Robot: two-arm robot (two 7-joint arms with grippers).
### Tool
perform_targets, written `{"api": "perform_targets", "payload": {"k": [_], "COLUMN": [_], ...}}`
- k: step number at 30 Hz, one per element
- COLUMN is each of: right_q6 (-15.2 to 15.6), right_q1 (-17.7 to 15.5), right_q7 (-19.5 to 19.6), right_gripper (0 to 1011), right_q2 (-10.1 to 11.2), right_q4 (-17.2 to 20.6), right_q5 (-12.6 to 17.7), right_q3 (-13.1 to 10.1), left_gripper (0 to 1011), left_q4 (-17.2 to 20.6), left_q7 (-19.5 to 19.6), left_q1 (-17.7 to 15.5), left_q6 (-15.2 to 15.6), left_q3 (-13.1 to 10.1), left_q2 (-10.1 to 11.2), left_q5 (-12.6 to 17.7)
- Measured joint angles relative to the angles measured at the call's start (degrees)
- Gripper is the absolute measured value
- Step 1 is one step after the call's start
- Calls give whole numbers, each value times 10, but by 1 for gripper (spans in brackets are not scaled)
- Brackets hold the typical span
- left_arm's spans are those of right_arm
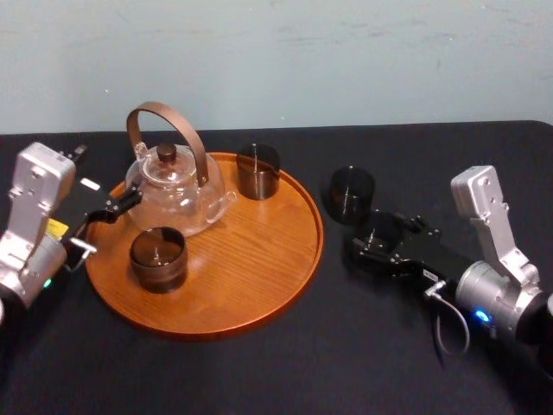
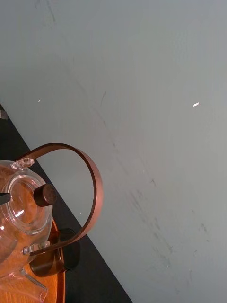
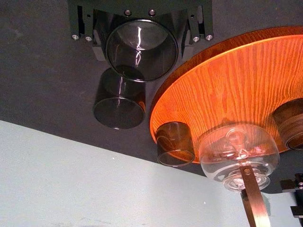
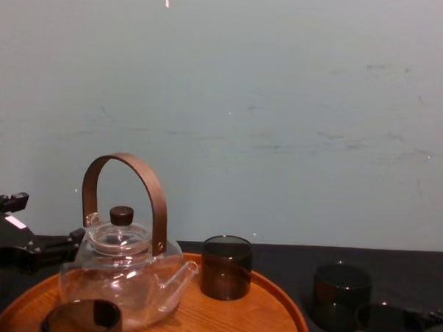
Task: Pick up the glass from the table and place it on the tray.
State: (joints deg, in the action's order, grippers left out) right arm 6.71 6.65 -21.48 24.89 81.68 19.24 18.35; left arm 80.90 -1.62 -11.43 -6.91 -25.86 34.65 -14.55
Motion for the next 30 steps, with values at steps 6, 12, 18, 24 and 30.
{"api": "perform_targets", "payload": {"k": [6,12,18,24,30], "right_q6": [1,5,4,4,3], "right_q1": [12,18,18,18,17], "right_q7": [-4,-5,-5,-4,-4], "right_gripper": [1002,1002,1002,1002,997], "right_q2": [-9,-14,-14,-13,-13], "right_q4": [-18,-26,-26,-25,-25], "right_q5": [-3,-6,-6,-6,-6], "right_q3": [3,5,5,5,5], "left_gripper": [1001,1001,1001,1001,1001], "left_q4": [0,0,0,0,0], "left_q7": [0,0,0,0,0], "left_q1": [0,0,0,0,0], "left_q6": [0,0,0,0,0], "left_q3": [0,0,0,0,0], "left_q2": [0,0,0,0,0], "left_q5": [0,0,0,0,0]}}
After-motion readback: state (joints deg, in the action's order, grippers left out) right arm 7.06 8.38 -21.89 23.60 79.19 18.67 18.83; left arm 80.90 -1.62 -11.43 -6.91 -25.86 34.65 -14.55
